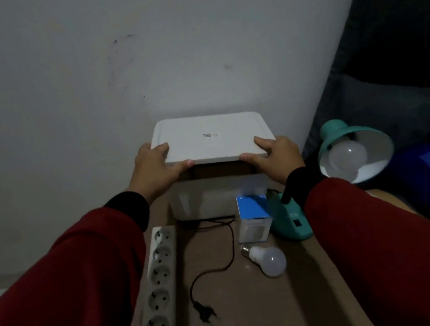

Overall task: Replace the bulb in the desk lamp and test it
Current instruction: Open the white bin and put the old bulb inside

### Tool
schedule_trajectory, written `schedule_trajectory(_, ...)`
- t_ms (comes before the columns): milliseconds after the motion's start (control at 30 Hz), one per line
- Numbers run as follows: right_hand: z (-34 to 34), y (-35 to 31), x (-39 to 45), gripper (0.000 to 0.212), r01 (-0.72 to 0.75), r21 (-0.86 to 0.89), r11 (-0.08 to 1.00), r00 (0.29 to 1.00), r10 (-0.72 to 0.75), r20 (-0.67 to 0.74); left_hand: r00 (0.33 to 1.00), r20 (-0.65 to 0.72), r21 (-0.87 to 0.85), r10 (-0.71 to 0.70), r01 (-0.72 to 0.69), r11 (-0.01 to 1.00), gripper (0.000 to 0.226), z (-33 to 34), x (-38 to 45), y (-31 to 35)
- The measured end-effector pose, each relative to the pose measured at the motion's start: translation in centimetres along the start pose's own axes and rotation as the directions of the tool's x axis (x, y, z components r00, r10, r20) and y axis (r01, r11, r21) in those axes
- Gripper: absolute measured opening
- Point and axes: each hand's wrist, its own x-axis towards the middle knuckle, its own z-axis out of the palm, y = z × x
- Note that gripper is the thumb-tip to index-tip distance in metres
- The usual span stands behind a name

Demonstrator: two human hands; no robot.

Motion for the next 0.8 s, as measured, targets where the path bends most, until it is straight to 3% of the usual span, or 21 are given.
schedule_trajectory(333, -1.1, 2.1, -13.5, 0.071, -0.019, 0.034, 0.999, 1.0, 0.018, 0.024, 1.0, 0.009, -0.002, 0.008, -0.008, 1.0, 0.066, -0.6, -13.3, 0.8)
schedule_trajectory(800, 0.4, 10.6, -30.7, 0.067, -0.192, 0.026, 0.981, 0.978, 0.188, 0.093, 0.979, 0.16, -0.02, -0.125, 0.129, 0.991, 0.075, 7.1, -30.3, 0.0)
